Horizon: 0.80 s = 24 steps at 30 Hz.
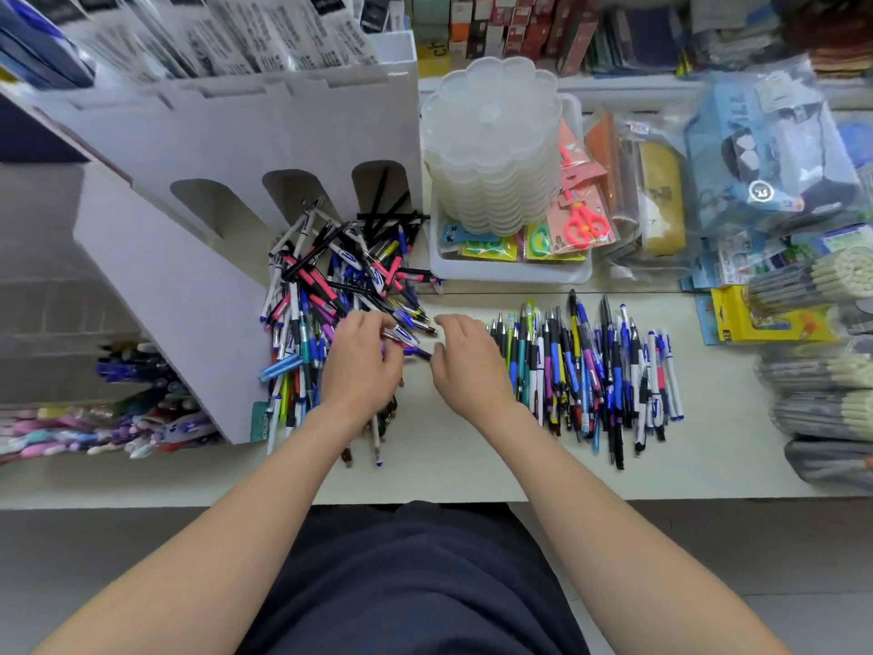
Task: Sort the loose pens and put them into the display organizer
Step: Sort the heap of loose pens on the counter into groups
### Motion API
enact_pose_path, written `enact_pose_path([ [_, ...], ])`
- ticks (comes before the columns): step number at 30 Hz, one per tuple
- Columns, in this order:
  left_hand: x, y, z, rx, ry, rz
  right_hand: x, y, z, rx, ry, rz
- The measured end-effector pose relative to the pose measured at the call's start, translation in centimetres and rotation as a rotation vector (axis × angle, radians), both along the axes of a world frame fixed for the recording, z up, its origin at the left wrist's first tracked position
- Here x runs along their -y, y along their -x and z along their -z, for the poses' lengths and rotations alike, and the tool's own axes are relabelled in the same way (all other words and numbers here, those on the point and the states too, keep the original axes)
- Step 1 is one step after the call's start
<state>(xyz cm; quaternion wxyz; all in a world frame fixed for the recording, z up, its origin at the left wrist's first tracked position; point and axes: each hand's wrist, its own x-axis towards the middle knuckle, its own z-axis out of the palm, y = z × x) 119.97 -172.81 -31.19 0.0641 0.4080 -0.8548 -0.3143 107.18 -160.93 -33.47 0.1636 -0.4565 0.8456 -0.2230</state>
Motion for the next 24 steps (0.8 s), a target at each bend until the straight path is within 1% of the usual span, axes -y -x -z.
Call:
enact_pose_path([
  [2, 1.2, -0.5, 0.0, -0.021, 0.053, -0.010, 2.3, 0.0, -0.6, -0.043, 0.022, -0.010],
  [4, 2.3, -0.6, -0.1, -0.031, 0.112, -0.007, 4.6, 0.2, -1.0, -0.096, 0.066, -0.105],
  [6, 3.3, -0.4, -0.3, -0.032, 0.127, -0.005, 7.0, 0.5, -1.1, -0.140, 0.060, -0.201],
  [8, 4.3, -0.1, -0.2, -0.029, 0.108, -0.002, 9.4, 0.7, -0.9, -0.160, -0.030, -0.209],
  [13, 6.3, 0.2, 0.7, -0.022, 0.063, -0.024, 13.4, 0.5, 0.8, -0.163, -0.354, -0.171],
  [15, 6.9, 0.5, 1.0, -0.033, 0.049, -0.032, 13.8, 0.3, 1.4, -0.115, -0.416, -0.102],
  [16, 7.2, 0.7, 1.1, -0.040, 0.051, -0.033, 13.6, 0.0, 1.5, -0.124, -0.429, -0.097],
  [18, 7.7, 1.1, 1.4, -0.055, 0.057, -0.036, 12.5, -1.0, 1.7, -0.188, -0.401, -0.148],
  [19, 7.8, 1.3, 1.5, -0.061, 0.053, -0.039, 11.5, -1.6, 1.5, -0.186, -0.369, -0.159],
  [22, 8.0, 1.9, 1.5, -0.081, 0.037, -0.047, 9.0, -2.8, 0.9, -0.129, -0.284, -0.077],
  [24, 8.1, 2.4, 1.6, -0.084, 0.029, -0.066, 8.5, -2.8, 0.6, -0.162, -0.188, -0.031],
])
